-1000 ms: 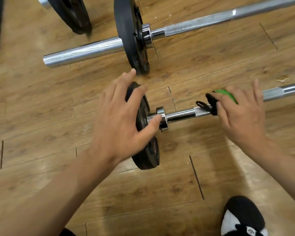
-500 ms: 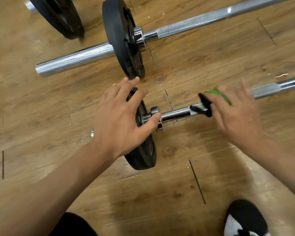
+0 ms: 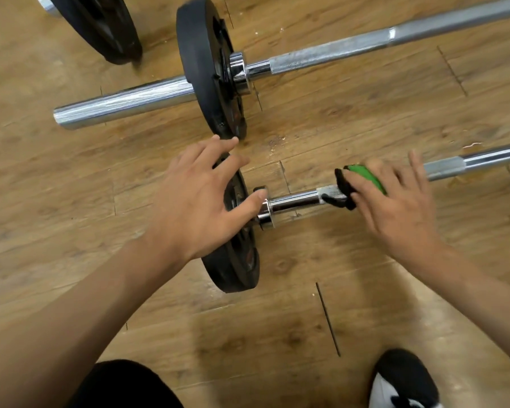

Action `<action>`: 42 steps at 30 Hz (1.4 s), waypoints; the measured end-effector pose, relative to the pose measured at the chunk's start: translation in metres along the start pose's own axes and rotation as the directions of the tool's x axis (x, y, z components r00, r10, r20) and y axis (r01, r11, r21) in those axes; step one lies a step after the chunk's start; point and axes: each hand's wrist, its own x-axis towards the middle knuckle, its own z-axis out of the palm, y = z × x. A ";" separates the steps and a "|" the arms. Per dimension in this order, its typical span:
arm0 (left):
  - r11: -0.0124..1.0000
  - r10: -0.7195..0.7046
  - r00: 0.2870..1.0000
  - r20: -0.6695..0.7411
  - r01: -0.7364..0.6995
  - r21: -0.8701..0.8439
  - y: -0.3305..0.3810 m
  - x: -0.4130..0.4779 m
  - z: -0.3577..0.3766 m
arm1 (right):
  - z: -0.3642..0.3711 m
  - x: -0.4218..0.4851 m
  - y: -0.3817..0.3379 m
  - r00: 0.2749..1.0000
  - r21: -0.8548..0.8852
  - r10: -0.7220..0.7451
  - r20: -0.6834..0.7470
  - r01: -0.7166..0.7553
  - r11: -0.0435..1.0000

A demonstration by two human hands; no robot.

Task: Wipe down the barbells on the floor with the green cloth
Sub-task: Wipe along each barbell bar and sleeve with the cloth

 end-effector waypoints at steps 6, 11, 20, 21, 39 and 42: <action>0.999 0.008 0.999 -0.037 -0.010 -0.052 -0.001 0.009 -0.002 | 0.007 0.011 -0.044 0.977 0.087 0.213 -0.021 -0.210 0.974; 0.997 0.001 1.000 -0.024 -0.003 -0.083 -0.006 0.011 -0.007 | 0.024 0.025 -0.104 0.996 0.145 -0.077 0.046 0.070 0.987; 0.990 -0.113 0.977 -0.182 0.095 -0.102 0.009 -0.028 0.006 | 0.000 0.007 0.007 0.996 0.019 0.092 0.003 -0.092 0.996; 0.984 -0.149 0.967 -0.209 0.124 -0.128 0.012 -0.030 0.013 | 0.001 0.009 -0.005 0.989 0.032 0.145 0.005 -0.145 0.989; 0.989 -0.143 0.935 -0.323 0.121 -0.087 0.012 -0.025 0.027 | -0.007 0.014 -0.001 0.954 0.026 0.299 0.013 -0.299 0.954; 0.989 -0.148 0.924 -0.352 0.128 -0.079 0.014 -0.027 0.028 | 0.010 0.027 -0.081 0.980 0.106 0.196 0.028 -0.198 0.974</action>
